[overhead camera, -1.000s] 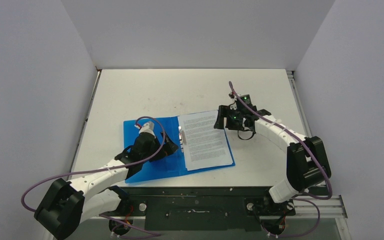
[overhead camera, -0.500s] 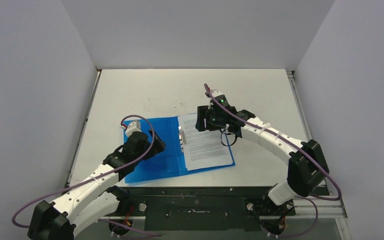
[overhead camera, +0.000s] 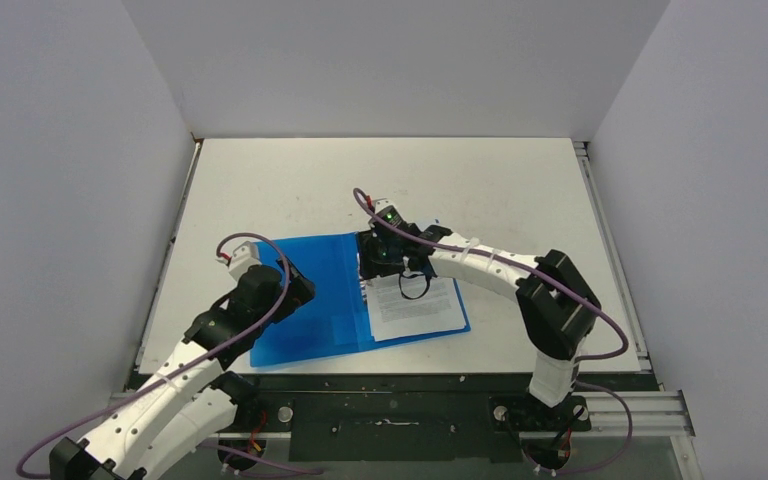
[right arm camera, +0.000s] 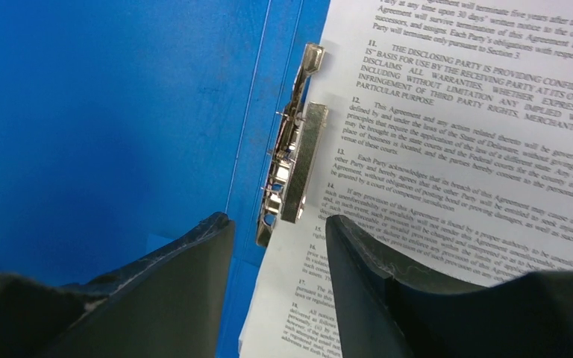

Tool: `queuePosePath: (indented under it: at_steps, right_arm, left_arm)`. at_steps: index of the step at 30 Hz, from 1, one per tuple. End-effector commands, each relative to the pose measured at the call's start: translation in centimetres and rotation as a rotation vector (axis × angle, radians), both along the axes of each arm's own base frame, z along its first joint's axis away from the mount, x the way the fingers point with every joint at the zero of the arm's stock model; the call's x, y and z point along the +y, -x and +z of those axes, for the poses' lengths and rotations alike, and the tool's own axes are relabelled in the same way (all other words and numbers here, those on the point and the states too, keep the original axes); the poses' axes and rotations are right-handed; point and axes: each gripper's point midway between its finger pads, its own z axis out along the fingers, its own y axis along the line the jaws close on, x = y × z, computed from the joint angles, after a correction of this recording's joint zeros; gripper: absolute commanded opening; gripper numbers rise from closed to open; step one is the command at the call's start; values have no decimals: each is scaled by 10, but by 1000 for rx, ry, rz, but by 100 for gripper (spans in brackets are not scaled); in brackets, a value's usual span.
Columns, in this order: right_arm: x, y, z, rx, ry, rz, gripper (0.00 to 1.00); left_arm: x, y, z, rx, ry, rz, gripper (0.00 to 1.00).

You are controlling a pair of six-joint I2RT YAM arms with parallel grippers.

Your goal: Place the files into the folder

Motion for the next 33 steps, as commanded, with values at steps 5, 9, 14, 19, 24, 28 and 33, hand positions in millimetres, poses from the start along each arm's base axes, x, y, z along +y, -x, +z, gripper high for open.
queuePosePath:
  at_steps: [5,9,14,19,24,28,33]
  right_arm:
    - [23,-19,-2,-45,-10,-33,43]
    - [25,-20,-11,-35,6,-34,39]
    - [25,-22,-17,-33,27,-34,34]
    - [25,-22,-22,-24,38,-31,31]
    - [24,-20,-27,-16,48,-30,30]
    - [21,-20,-29,-20,61,-36,25]
    - [17,-21,-29,-33,71,-50,11]
  left_arm:
    - [17,5,61,-138,-9,8,97]
    - [29,9,77,-186,-54,11,97]
    - [33,16,99,-262,-65,-33,96]
    - [30,18,111,-317,-51,-68,96]
    - [28,18,110,-311,-49,-81,97]
    - [25,18,108,-304,-46,-90,97]
    - [23,17,104,-297,-41,-96,96]
